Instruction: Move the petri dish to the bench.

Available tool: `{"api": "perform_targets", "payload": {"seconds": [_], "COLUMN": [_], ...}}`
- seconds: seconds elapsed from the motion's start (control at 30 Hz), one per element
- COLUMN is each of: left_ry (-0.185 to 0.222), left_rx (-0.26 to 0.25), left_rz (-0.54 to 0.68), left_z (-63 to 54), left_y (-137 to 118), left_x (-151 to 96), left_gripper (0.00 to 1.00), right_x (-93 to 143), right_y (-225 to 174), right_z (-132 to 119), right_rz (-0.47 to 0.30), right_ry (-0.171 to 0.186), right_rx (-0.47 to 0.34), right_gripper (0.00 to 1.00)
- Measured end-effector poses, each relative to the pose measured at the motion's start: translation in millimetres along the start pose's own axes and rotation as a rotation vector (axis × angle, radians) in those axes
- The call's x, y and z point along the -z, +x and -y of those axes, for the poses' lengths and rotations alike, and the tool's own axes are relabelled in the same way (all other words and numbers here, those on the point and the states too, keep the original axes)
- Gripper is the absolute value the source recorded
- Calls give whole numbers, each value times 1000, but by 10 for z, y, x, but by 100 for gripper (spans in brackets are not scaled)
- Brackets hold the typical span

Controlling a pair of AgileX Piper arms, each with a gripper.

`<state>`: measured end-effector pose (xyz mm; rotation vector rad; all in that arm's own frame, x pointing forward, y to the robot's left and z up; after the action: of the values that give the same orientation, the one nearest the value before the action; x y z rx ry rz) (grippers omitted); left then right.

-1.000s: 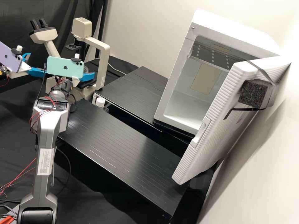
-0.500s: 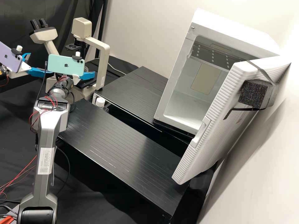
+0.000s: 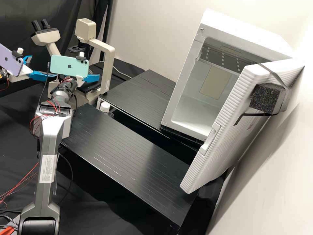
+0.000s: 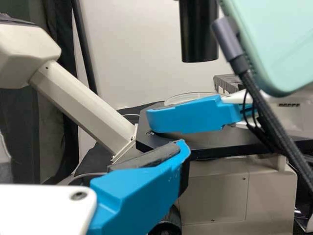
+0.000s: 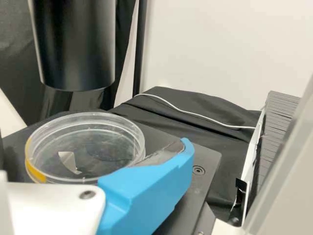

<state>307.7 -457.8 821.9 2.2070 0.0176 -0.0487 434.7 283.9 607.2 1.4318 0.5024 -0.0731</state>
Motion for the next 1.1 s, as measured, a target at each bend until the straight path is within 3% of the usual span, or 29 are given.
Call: {"api": "perform_targets", "payload": {"seconds": [0.2, 0.37, 1.1], "left_ry": [0, 0, 0], "left_rx": [0, 0, 0], "left_rz": [0, 0, 0], "left_z": [0, 0, 0], "left_y": [0, 0, 0], "left_x": [0, 0, 0], "left_gripper": [100, 100, 100], "right_x": [7, -6, -11], "right_y": [12, 12, 11], "right_z": [5, 11, 17], "right_rz": [-2, 12, 13], "right_ry": [2, 34, 45], "right_rx": [6, 13, 14], "right_gripper": [0, 0, 0]}}
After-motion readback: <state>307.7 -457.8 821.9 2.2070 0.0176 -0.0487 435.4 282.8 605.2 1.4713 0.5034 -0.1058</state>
